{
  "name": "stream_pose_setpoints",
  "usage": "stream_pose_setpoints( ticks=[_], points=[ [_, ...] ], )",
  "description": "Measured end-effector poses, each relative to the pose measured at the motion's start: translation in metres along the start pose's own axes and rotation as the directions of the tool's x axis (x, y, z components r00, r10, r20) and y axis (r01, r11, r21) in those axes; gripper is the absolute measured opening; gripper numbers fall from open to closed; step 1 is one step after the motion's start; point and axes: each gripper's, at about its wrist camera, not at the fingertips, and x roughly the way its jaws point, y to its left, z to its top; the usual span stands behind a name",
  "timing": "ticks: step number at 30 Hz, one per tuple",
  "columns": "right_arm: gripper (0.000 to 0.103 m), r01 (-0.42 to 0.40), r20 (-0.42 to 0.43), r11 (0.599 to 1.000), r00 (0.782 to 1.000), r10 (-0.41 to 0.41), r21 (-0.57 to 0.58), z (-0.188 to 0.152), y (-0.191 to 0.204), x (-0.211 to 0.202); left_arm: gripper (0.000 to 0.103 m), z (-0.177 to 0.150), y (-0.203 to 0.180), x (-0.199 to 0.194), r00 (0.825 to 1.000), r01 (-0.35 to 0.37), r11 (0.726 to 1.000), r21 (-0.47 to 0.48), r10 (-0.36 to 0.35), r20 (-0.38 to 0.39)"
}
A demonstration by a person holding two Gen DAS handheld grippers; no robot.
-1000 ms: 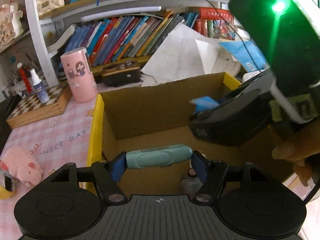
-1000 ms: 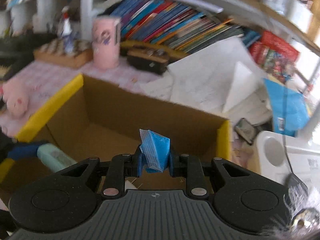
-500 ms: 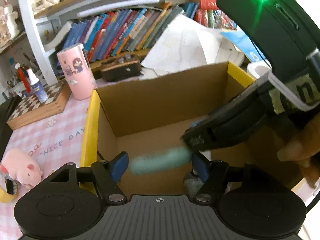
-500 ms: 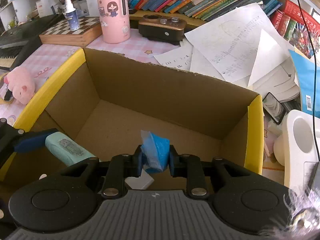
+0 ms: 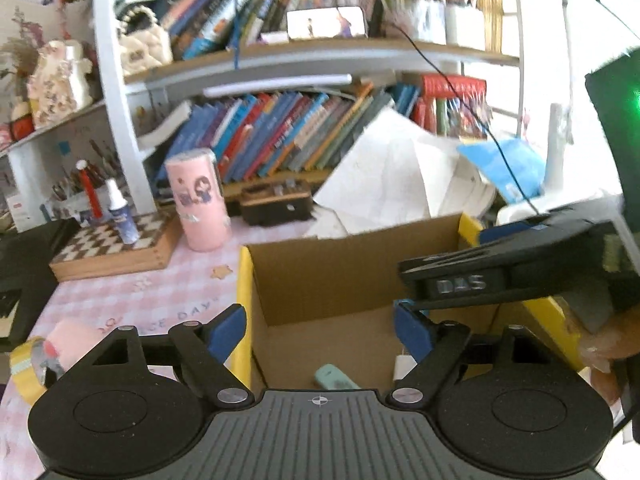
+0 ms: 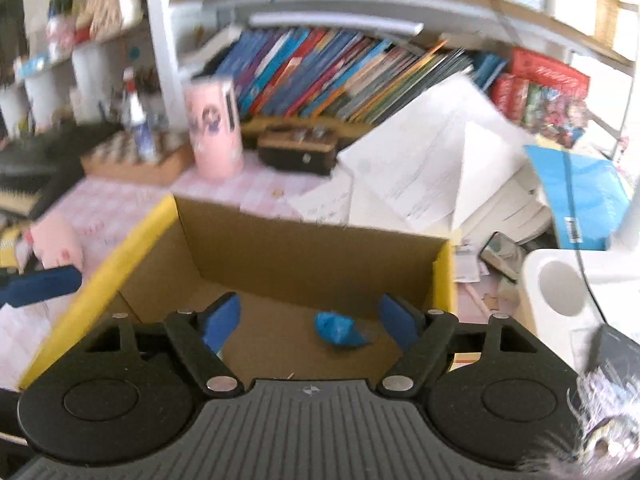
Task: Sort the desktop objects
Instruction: 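Open the left tool dropping the marker while the right tool releases the blue item, then withdraw both tools from the box toward the yellow tape and pink pig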
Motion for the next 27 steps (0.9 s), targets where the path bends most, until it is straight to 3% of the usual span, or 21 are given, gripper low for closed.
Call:
stream_pose_setpoints(
  ticks=[5, 10, 27],
  points=[
    [0.085, 0.060, 0.138, 0.998, 0.988, -0.064, 0.032, -0.011, -0.001, -0.039, 0.090, -0.003, 0.010, -0.028, 0.997, -0.037, 0.997, -0.062, 0.041, 0.060],
    [0.085, 0.105, 0.203, 0.992, 0.972, -0.117, 0.071, -0.023, -0.003, -0.064, 0.090, -0.010, 0.020, -0.045, 0.992, -0.079, 0.992, -0.103, 0.089, 0.091],
    [0.085, 0.212, 0.157, 0.966, 0.959, -0.235, 0.148, -0.087, 0.033, -0.103, 0.095, -0.062, 0.054, -0.077, 0.995, -0.078, 0.983, -0.169, 0.087, 0.047]
  ],
)
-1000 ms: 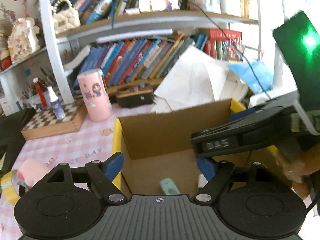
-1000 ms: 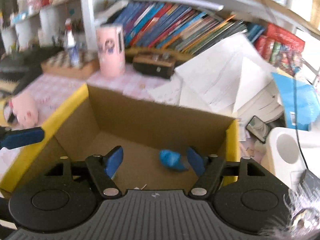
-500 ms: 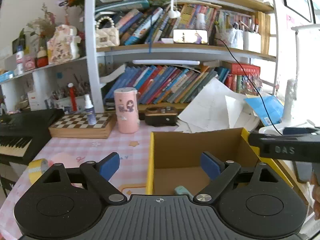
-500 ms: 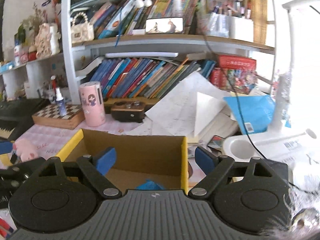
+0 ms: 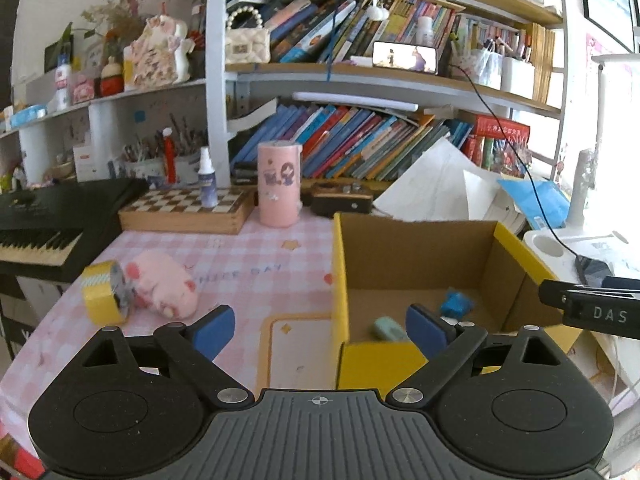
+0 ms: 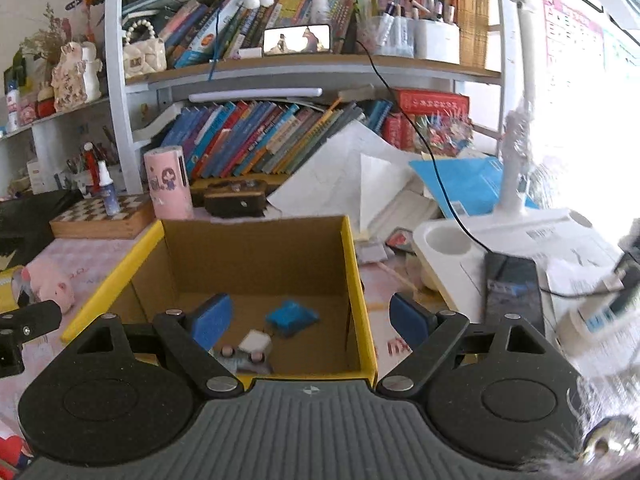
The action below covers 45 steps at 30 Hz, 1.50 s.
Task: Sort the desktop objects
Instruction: 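Withdraw both tools from the box toward the yellow tape and pink pig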
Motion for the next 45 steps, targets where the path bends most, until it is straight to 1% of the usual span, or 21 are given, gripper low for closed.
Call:
stream_pose_setpoints(
  ticks=[5, 12, 15, 23, 31, 39, 45],
  points=[
    [0.085, 0.026, -0.031, 1.000, 0.999, -0.025, 0.014, -0.015, 0.012, -0.011, 0.095, -0.014, 0.014, -0.008, 1.000, 0.001, 1.000, 0.009, -0.001, -0.018],
    [0.085, 0.047, -0.110, 0.997, 0.993, -0.040, 0.054, -0.037, 0.036, -0.024, 0.095, -0.033, 0.042, -0.019, 0.997, 0.012, 1.000, -0.013, -0.013, -0.076],
    [0.085, 0.051, -0.122, 0.997, 0.991, -0.045, 0.053, -0.043, 0.047, -0.033, 0.095, -0.039, 0.054, -0.024, 0.994, 0.018, 1.000, -0.022, -0.021, -0.103],
    [0.086, 0.041, -0.183, 0.998, 0.983, -0.032, 0.044, -0.065, 0.083, -0.051, 0.095, -0.056, 0.078, -0.040, 0.986, 0.042, 0.999, -0.010, -0.043, -0.164],
    [0.086, 0.026, -0.237, 0.999, 0.971, -0.016, 0.042, -0.086, 0.115, -0.067, 0.095, -0.071, 0.101, -0.054, 0.977, 0.060, 0.998, -0.008, -0.060, -0.207],
    [0.086, 0.007, -0.275, 0.999, 0.961, 0.007, 0.048, -0.102, 0.141, -0.078, 0.095, -0.083, 0.124, -0.067, 0.971, 0.043, 0.999, 0.005, -0.041, -0.236],
    [0.087, -0.033, -0.309, 0.998, 0.950, 0.048, 0.054, -0.111, 0.165, -0.078, 0.095, -0.087, 0.146, -0.074, 0.969, 0.006, 1.000, 0.010, -0.003, -0.248]
  ],
)
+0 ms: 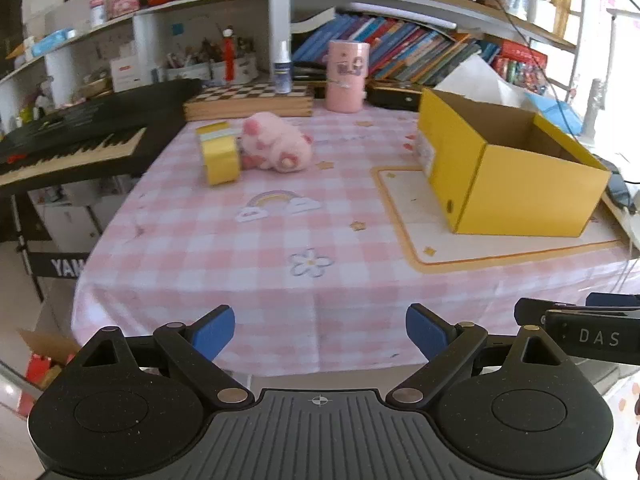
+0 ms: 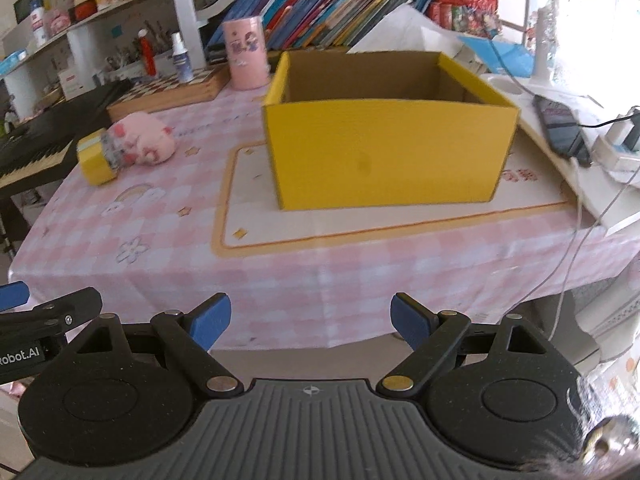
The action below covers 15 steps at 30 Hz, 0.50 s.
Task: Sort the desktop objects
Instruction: 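Withdraw both tools from the box toward the yellow tape and pink pig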
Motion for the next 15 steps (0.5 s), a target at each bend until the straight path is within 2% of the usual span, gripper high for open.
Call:
stream_pose_setpoints(
  ticks=[15],
  points=[
    [0.087, -0.102, -0.006, 0.990, 0.995, 0.102, -0.094, 0.002, 0.066, 0.005, 0.095, -0.008, 0.056, -0.019, 0.995, -0.094, 0.992, -0.082, 0.096, 0.019]
  ],
)
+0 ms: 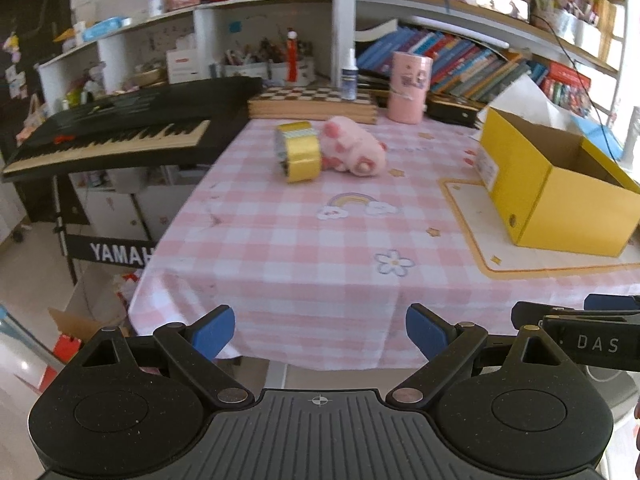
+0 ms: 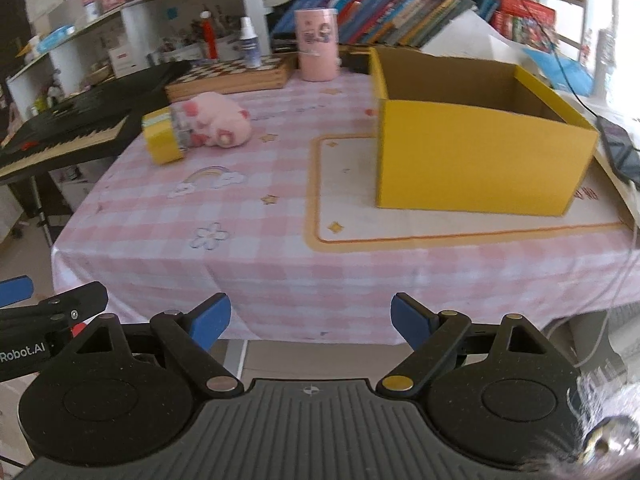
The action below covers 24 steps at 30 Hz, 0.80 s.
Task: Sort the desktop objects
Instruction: 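Withdraw both tools from the box toward the yellow tape and pink pig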
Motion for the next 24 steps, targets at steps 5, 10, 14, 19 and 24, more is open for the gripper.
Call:
stream_pose_setpoints(
  ticks=[5, 10, 14, 19, 24],
  points=[
    [0.087, -0.030, -0.002, 0.999, 1.000, 0.030, -0.045, 0.005, 0.019, 0.003, 0.095, 0.000, 0.018, -0.003, 1.000, -0.028, 0.999, -0.047, 0.028, 0.004],
    [0.087, -0.058, -0.001, 0.993, 0.998, 0.058, -0.099, 0.010, 0.033, 0.003, 0.095, 0.002, 0.024, -0.001, 0.999, -0.034, 0.996, -0.076, 0.035, 0.008],
    [0.087, -0.066, -0.001, 0.991, 0.998, 0.066, -0.120, 0.014, 0.037, 0.008, 0.095, 0.002, 0.024, 0.004, 0.999, -0.033, 0.996, -0.088, 0.033, 0.000],
    [0.087, -0.082, -0.003, 0.987, 0.997, 0.082, -0.135, 0.025, 0.039, 0.022, 0.095, 0.009, 0.026, 0.014, 0.999, -0.045, 0.994, -0.097, 0.046, 0.002],
    [0.087, -0.109, -0.004, 0.982, 0.994, 0.110, -0.155, 0.047, 0.044, 0.043, 0.095, 0.028, 0.028, 0.028, 0.998, -0.060, 0.993, -0.104, 0.063, 0.027]
  ],
)
